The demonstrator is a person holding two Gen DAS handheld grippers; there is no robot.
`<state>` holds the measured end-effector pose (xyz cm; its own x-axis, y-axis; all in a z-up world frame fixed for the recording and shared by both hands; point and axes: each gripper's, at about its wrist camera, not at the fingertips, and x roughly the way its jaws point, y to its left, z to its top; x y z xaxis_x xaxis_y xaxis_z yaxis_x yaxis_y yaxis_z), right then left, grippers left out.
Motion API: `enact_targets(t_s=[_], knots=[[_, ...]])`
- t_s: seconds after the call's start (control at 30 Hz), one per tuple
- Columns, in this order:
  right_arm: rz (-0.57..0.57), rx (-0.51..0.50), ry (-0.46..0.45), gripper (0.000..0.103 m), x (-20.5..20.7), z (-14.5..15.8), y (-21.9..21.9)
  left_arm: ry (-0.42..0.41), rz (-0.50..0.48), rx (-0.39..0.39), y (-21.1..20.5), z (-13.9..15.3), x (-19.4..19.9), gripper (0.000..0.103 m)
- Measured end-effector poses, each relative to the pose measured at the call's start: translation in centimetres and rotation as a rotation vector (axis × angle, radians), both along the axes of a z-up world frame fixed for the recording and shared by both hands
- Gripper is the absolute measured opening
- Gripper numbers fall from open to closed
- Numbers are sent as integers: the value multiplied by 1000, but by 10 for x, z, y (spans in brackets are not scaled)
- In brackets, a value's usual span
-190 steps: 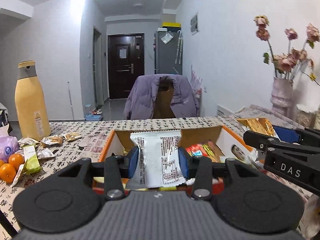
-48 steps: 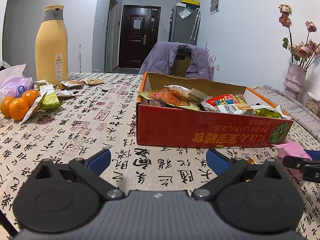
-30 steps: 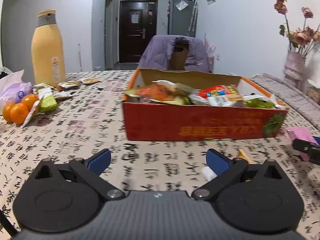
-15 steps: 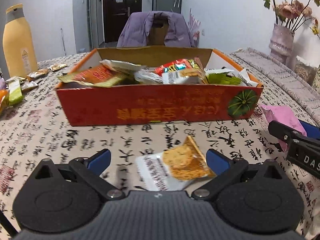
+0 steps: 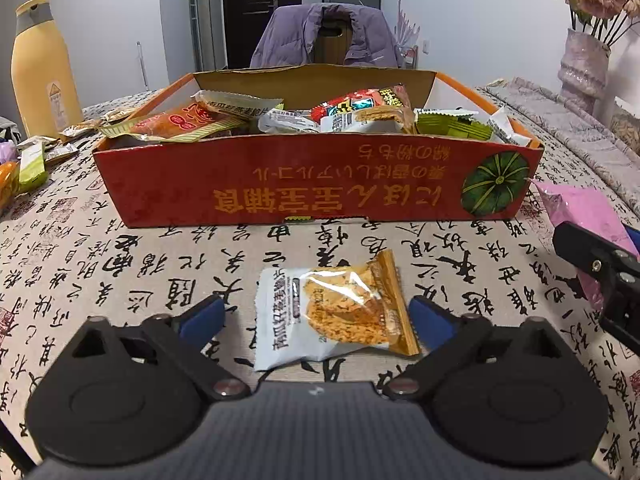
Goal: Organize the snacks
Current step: 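Grasp the white-and-orange cracker packet with the left gripper while the right gripper holds the pink packet, then carry both packets over the box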
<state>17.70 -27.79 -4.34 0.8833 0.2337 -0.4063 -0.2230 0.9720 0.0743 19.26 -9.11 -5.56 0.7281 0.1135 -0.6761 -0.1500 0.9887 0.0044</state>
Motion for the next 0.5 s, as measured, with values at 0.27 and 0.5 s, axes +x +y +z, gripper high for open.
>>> enact_targets(t_s=[0.27,0.5], knots=[[-1,-3,-4,61,-1,0,0,-35,-26,7,1,5,-8,60],[5,-20,-34,61,-6,1,3,-58,-29,1,6,7,-18,58]])
